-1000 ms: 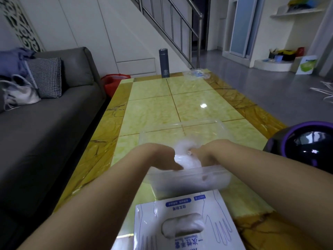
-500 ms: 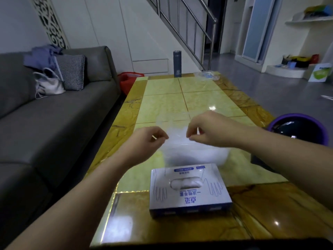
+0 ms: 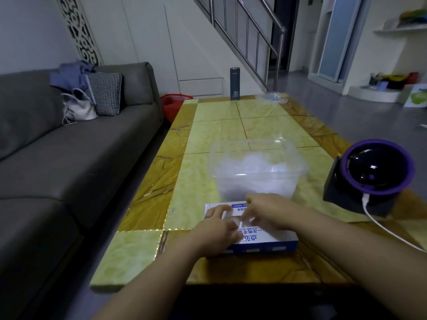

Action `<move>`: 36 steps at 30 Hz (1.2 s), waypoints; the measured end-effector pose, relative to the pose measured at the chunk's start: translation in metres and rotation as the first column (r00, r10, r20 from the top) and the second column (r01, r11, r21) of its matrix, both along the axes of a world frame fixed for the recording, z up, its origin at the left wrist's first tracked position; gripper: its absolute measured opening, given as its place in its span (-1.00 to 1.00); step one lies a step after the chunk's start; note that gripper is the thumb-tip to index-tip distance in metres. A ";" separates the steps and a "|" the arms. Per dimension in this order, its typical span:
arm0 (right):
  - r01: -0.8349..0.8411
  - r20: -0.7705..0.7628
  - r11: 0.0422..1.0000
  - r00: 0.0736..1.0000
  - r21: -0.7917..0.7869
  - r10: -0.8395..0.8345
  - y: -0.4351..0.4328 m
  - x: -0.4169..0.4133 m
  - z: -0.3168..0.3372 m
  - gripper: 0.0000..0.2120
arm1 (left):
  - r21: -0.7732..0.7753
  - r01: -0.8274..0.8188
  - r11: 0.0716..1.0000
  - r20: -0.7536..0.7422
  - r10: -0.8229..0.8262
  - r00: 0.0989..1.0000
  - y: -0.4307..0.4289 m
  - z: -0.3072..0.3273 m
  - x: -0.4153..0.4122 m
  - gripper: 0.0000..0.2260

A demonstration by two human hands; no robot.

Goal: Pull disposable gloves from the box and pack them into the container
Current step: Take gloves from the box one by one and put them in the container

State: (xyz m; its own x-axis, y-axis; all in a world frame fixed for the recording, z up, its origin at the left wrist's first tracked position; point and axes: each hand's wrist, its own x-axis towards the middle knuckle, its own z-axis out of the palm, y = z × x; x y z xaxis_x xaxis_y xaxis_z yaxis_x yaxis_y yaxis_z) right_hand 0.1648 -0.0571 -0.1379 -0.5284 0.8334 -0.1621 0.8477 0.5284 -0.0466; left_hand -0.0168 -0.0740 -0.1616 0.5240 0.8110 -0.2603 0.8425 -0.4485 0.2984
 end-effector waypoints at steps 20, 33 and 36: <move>0.052 -0.289 0.943 0.956 0.330 0.048 -0.020 -0.002 0.050 -0.89 | -0.016 -0.093 0.996 0.200 0.094 0.975 -0.001 -0.008 -0.002 -0.31; 0.220 -0.598 0.865 0.794 0.451 0.110 -0.013 0.023 0.114 -0.96 | -0.398 -0.047 0.916 0.656 0.320 0.684 -0.007 0.062 -0.009 -0.38; 0.193 -0.593 0.888 0.798 0.416 0.104 -0.016 0.024 0.118 -0.96 | -0.498 -0.008 0.867 0.729 0.424 0.537 0.001 0.084 -0.007 -0.33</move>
State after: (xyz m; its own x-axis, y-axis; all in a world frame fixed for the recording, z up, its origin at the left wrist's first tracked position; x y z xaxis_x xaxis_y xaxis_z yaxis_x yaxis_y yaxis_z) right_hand 0.1891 -0.0729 -0.0197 -0.3532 0.7579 0.5485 0.7523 0.5786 -0.3150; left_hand -0.0236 -0.0727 -0.0777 0.4943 0.8573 -0.1440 0.2048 0.0462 0.9777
